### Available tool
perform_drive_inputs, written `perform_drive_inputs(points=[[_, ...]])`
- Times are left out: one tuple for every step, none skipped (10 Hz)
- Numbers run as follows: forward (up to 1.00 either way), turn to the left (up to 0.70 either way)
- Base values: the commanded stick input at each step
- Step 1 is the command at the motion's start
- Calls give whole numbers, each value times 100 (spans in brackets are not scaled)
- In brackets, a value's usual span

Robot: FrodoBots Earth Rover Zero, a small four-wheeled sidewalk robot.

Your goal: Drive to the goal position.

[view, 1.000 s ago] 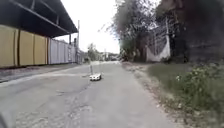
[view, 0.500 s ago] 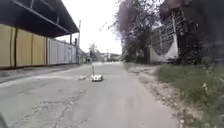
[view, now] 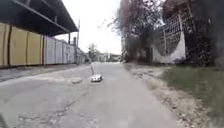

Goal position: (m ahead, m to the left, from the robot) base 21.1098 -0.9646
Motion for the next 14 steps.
perform_drive_inputs(points=[[100, 0], [100, 0], [100, 0], [100, 0], [100, 0], [100, -12], [100, -36], [100, -19], [100, 0], [100, 0], [100, 0], [100, 0], [100, 0], [100, 0]])
